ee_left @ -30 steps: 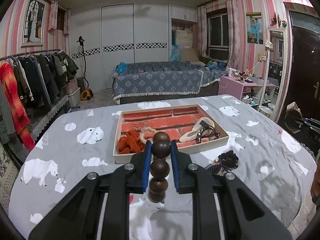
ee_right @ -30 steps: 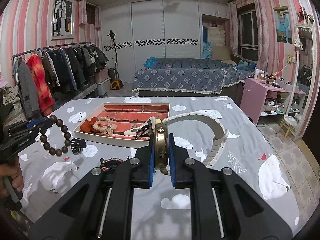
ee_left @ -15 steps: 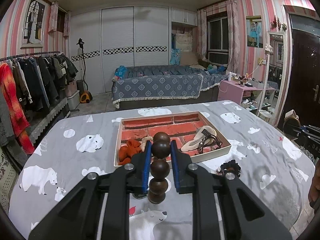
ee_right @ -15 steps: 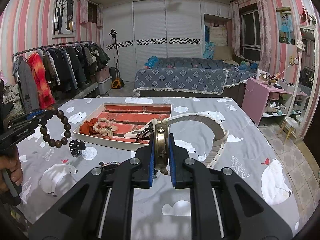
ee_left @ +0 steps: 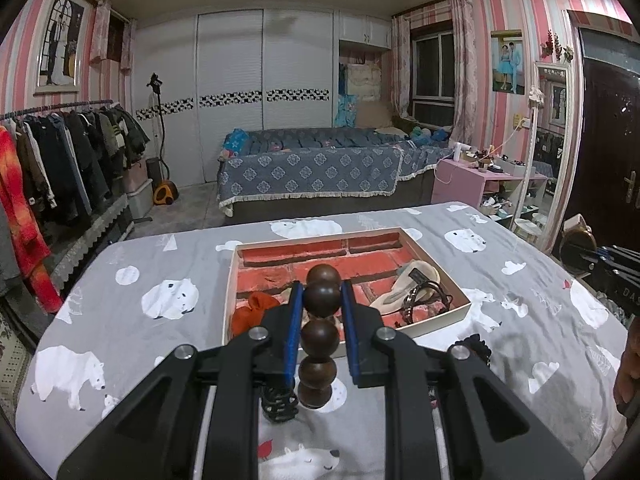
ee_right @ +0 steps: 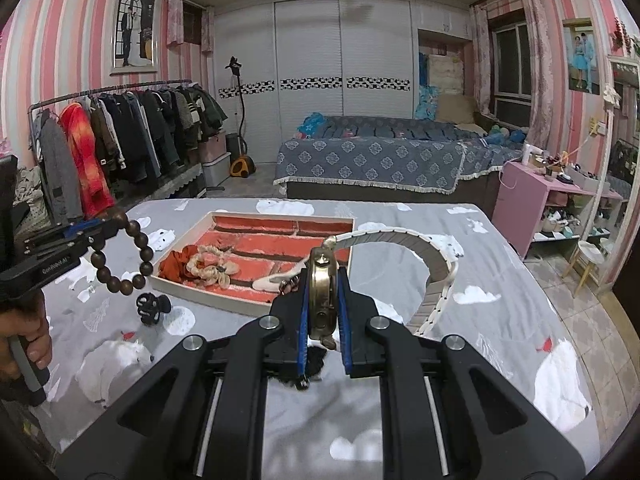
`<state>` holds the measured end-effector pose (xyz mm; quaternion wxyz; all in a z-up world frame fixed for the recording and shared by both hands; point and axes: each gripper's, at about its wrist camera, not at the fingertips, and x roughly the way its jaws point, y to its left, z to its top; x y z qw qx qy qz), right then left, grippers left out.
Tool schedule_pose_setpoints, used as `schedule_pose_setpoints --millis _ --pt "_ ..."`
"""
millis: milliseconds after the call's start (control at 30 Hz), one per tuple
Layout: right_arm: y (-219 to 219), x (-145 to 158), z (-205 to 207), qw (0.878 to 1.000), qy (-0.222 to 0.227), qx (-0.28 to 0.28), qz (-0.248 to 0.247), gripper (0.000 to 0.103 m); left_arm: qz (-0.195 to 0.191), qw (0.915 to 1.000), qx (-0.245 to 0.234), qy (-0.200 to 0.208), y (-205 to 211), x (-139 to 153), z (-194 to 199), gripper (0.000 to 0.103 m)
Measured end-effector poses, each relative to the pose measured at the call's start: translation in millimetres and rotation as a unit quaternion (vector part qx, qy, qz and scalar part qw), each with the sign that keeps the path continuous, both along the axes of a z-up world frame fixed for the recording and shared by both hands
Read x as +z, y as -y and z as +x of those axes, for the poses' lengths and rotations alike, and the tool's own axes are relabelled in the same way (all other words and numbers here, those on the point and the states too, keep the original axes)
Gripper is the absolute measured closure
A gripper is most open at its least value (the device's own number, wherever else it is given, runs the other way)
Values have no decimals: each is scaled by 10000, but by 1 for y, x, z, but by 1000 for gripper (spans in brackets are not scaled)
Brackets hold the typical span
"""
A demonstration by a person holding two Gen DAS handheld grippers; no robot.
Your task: Organize jewelry
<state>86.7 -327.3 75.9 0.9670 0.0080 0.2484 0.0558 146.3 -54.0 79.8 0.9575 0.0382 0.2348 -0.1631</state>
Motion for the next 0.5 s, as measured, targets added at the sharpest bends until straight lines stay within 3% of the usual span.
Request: schedule_pose_setpoints --millis 500 --pt "-15 -6 98 9994 -202 263 93 90 -193 9997 33 -131 10 -6 93 84"
